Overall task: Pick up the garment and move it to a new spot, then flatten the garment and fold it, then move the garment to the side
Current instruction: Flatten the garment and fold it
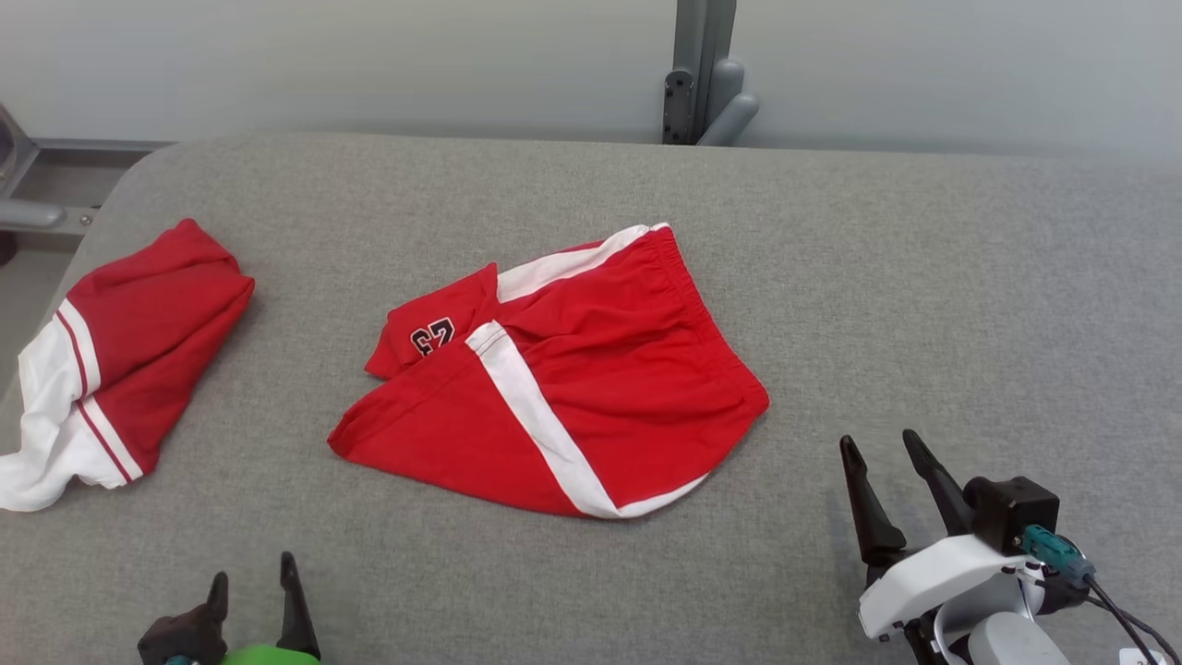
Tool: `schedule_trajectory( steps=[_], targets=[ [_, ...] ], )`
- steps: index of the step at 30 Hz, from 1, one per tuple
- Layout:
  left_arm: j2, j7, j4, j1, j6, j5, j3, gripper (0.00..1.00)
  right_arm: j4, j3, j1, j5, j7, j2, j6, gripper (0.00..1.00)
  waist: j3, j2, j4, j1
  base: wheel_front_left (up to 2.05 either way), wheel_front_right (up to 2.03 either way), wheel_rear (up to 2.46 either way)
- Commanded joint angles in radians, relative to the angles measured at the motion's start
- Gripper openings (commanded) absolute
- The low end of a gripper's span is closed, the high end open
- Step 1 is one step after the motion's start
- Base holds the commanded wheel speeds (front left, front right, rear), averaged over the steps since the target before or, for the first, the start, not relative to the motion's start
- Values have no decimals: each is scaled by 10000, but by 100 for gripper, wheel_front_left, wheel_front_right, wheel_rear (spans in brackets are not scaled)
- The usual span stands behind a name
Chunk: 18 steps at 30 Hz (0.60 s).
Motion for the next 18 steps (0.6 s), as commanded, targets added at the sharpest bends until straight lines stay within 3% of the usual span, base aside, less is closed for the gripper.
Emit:
schedule_trajectory(
  steps=[1, 6, 14, 18],
  targets=[
    [38, -4, 16, 197, -122, 87, 211, 100, 55, 6, 179, 21, -32, -67, -3, 100, -366, 0, -87, 0, 0, 0, 0],
    [-16, -4, -470, 327, -416, 259, -31, 100, 98, 81, 300, 6, -30, -44, -3, 100, -679, 0, -395, 0, 0, 0, 0],
    [1, -1, -1452, -14, -295, -227, -1149, 100, 8, 159, 170, 56, -32, -129, -3, 100, -411, 0, -751, 0, 0, 0, 0],
    [-2, -1, -1676, -491, -456, -145, -1669, 100, -60, 183, -41, 34, -32, -202, -3, 100, -31, 0, -776, 0, 0, 0, 0]
  ],
)
